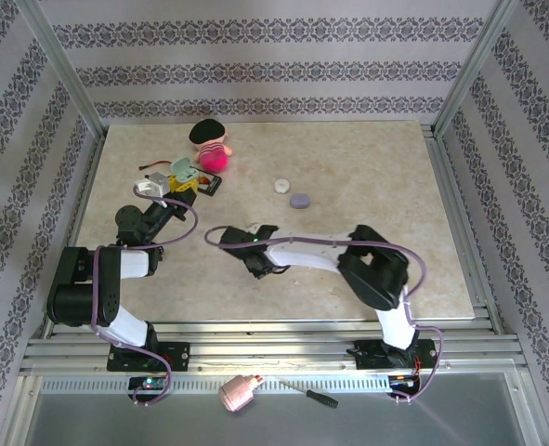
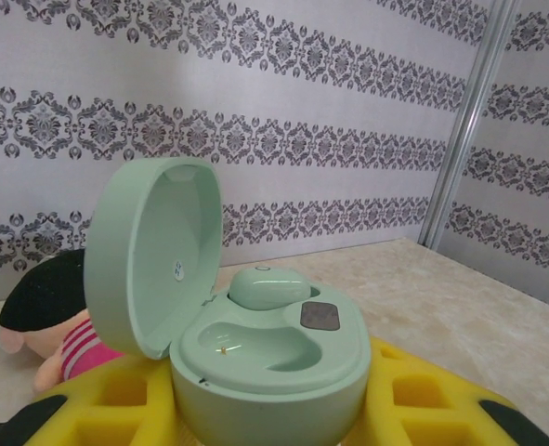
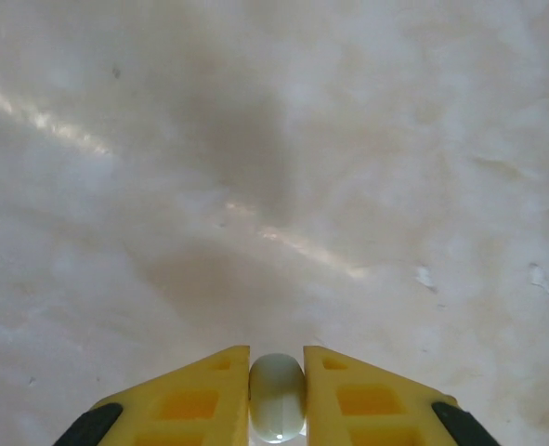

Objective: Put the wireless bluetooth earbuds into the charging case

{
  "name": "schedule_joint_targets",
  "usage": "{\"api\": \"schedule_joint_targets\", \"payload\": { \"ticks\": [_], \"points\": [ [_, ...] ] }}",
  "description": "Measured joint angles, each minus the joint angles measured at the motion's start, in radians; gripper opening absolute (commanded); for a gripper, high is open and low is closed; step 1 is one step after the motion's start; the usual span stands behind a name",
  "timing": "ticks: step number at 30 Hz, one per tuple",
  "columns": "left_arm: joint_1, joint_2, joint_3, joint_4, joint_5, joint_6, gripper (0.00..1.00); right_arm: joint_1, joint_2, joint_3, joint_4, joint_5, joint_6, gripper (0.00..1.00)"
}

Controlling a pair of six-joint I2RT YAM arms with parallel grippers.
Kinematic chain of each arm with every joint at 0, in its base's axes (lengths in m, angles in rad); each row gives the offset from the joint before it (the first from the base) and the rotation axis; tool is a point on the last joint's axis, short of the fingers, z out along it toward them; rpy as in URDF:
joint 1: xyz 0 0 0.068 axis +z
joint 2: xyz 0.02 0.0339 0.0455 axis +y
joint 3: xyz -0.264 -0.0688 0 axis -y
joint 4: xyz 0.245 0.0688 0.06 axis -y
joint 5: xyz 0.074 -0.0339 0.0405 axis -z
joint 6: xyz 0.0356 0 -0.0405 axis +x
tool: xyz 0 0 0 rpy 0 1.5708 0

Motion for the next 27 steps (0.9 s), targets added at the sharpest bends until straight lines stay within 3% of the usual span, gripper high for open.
{"api": "schedule_joint_targets", "payload": {
  "ticks": [6, 12, 19, 27],
  "points": [
    [-0.066, 0.0, 0.002, 0.002, 0.041, 0.047, 0.22, -0.119, -0.276, -0.141, 0.199, -0.177, 0.01, 0.19],
    [-0.14, 0.0, 0.003, 0.003, 0.091, 0.106, 0.22, -0.251, -0.441, -0.21, 0.388, -0.391, 0.056, 0.19],
    [-0.23, 0.018, 0.015, 0.003, 0.116, 0.184, 0.21, -0.298, -0.501, -0.22, 0.594, -0.579, 0.116, 0.2],
    [-0.293, 0.048, 0.043, 0.003, 0.116, 0.258, 0.21, -0.291, -0.478, -0.19, 0.669, -0.647, 0.131, 0.19]
  ]
}}
